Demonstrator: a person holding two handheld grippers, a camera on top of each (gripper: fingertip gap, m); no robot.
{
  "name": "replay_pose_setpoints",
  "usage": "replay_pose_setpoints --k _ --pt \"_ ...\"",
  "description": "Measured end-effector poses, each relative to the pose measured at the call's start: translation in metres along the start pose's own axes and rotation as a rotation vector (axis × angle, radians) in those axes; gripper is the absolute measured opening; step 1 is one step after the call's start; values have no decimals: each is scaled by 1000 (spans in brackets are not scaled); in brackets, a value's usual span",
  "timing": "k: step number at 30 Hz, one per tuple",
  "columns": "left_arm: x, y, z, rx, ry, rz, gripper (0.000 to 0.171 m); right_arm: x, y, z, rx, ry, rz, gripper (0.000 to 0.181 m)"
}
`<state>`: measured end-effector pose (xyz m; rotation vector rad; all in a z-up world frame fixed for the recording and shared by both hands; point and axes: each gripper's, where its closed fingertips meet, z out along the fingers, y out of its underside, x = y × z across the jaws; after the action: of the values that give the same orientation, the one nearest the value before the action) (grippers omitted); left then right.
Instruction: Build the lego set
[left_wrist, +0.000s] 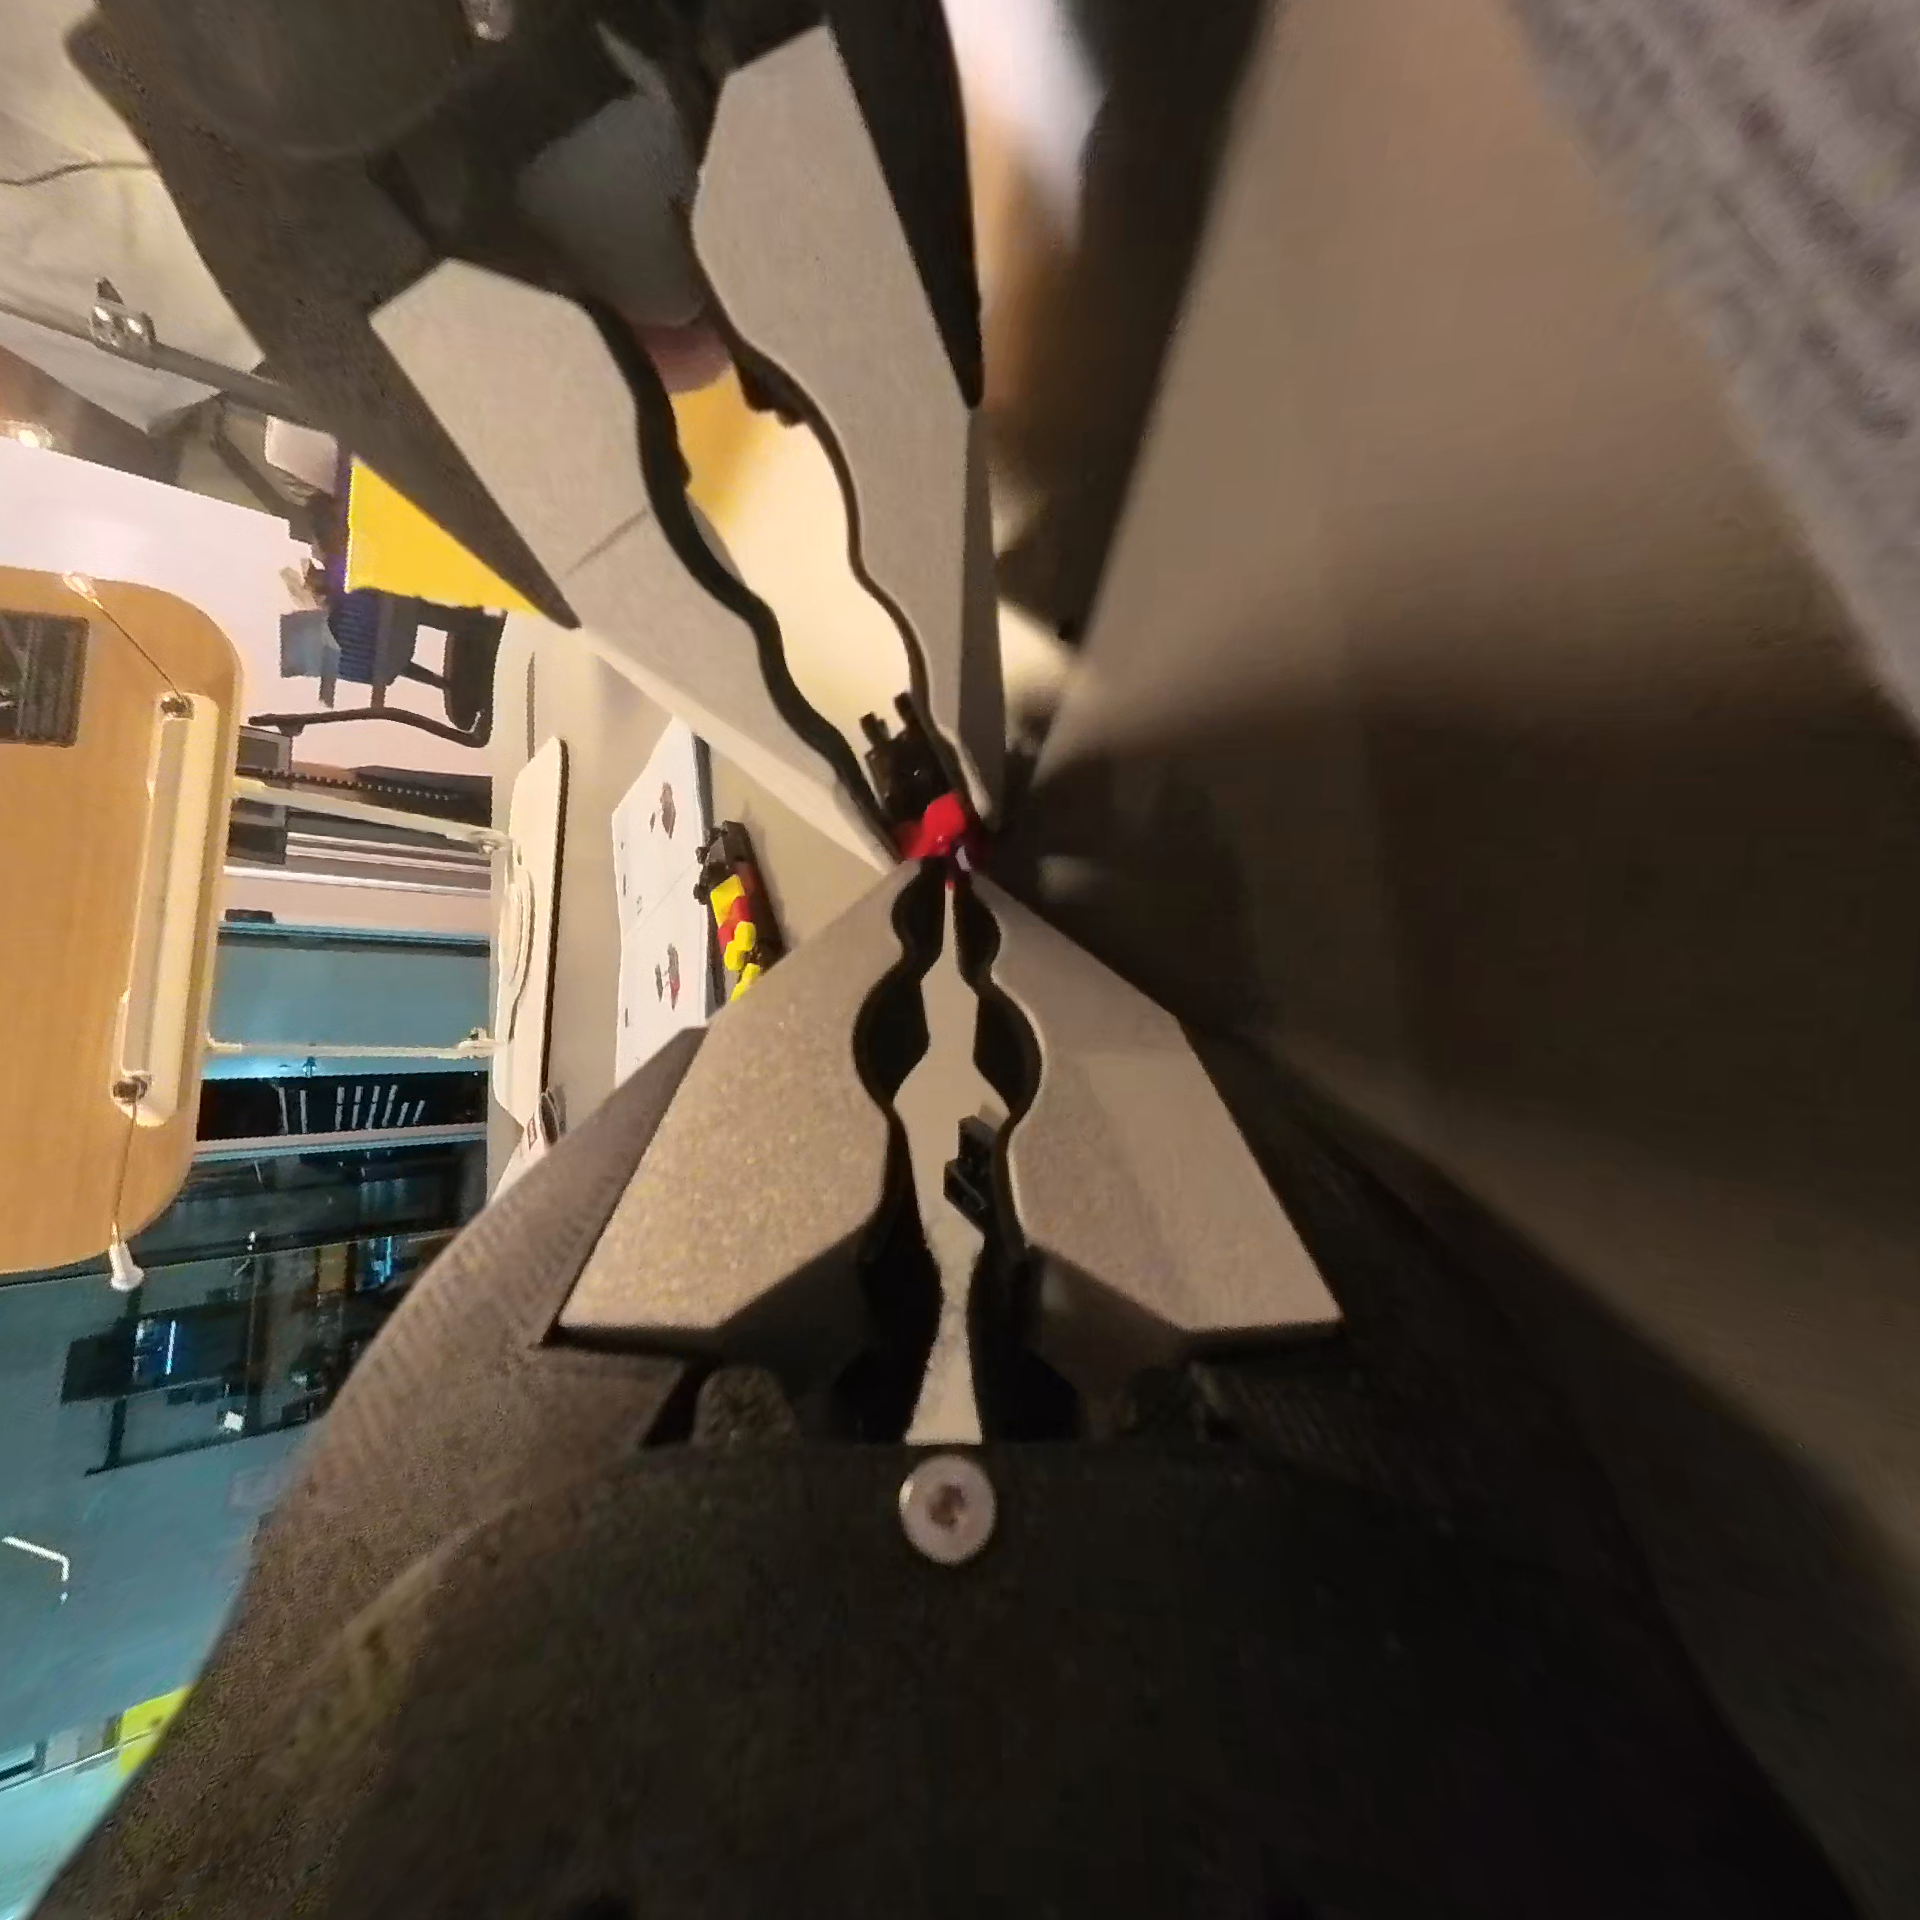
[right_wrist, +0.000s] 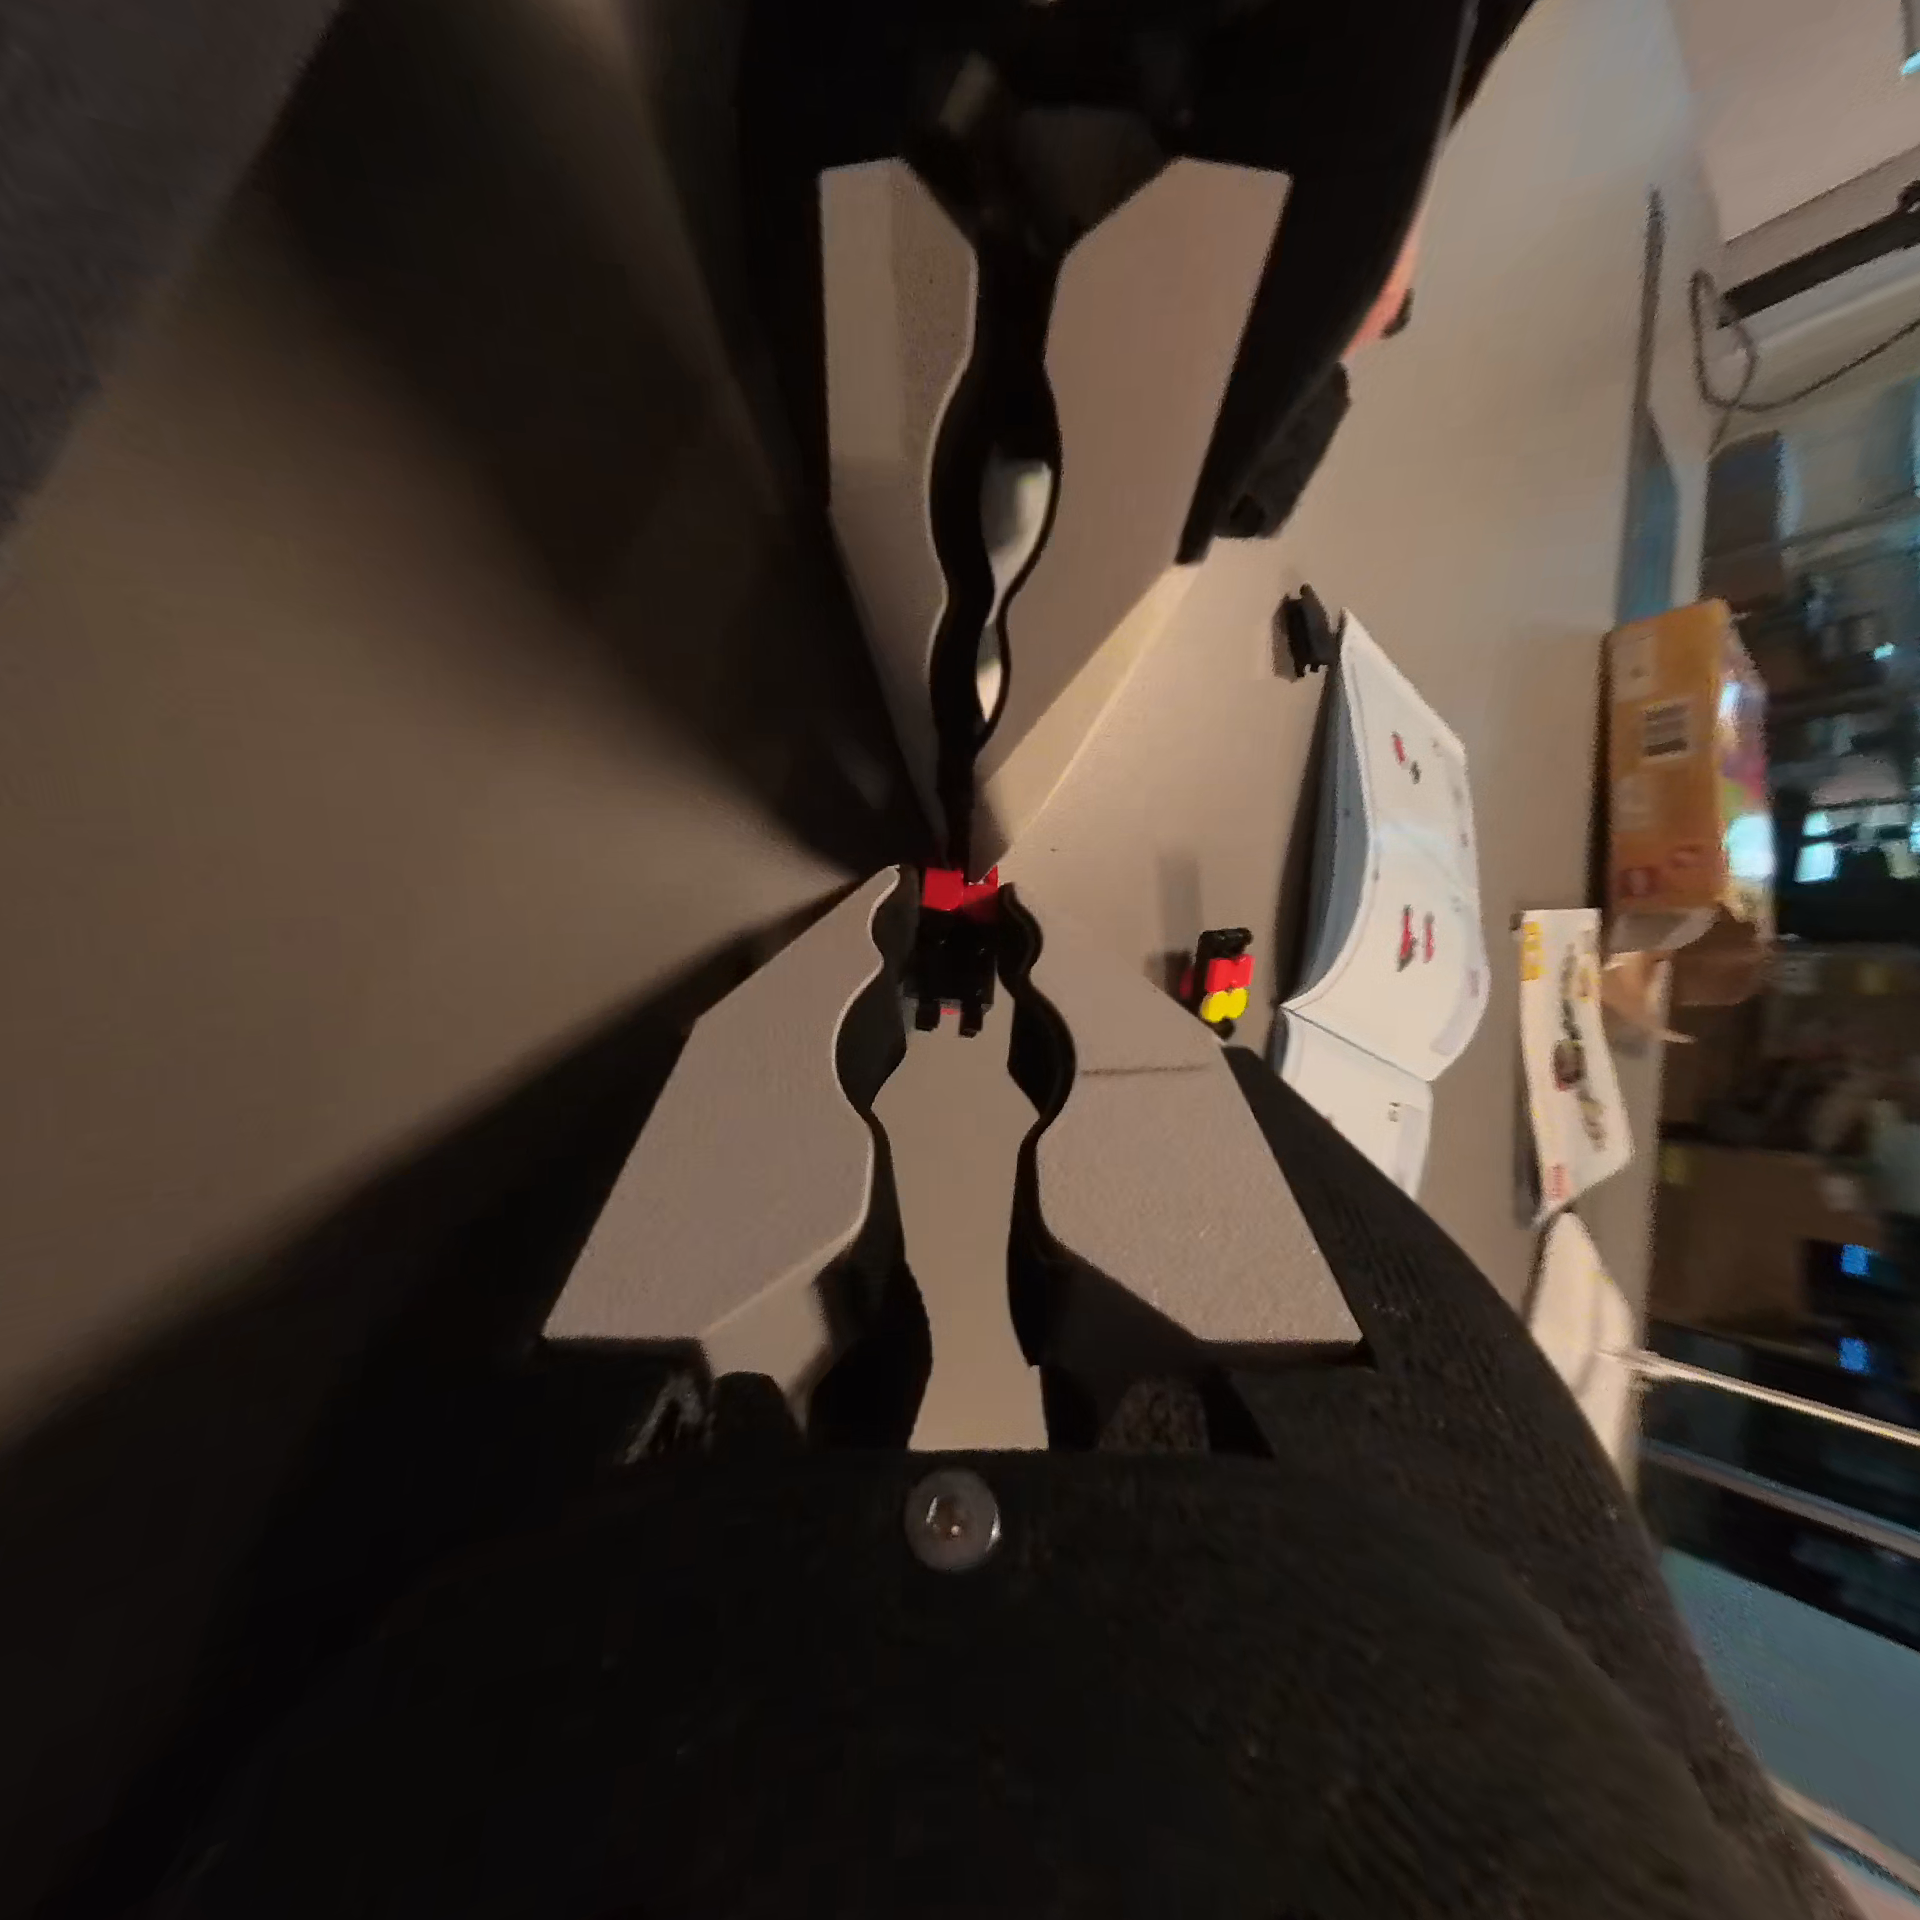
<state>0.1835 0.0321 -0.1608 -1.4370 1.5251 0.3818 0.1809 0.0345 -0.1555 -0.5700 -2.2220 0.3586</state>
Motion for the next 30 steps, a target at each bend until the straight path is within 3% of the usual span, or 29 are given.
replay_pose_setpoints --k 5,12,20,26,30 --pt "-2 4 2 -25 4 -30 1 0 0 0 -33 77 -173 5" --pt "-3 2 3 -25 -6 1 0 -1 -3 -3 115 -160 289 5" --pt "-3 2 3 -18 -12 13 0 12 -17 -21 392 -336 609 5" --pt "-4 1 5 -10 -22 9 0 24 11 -14 316 -280 681 5" --pt "-7 1 5 0 -37 -17 0 31 28 -12 260 -215 637 5"
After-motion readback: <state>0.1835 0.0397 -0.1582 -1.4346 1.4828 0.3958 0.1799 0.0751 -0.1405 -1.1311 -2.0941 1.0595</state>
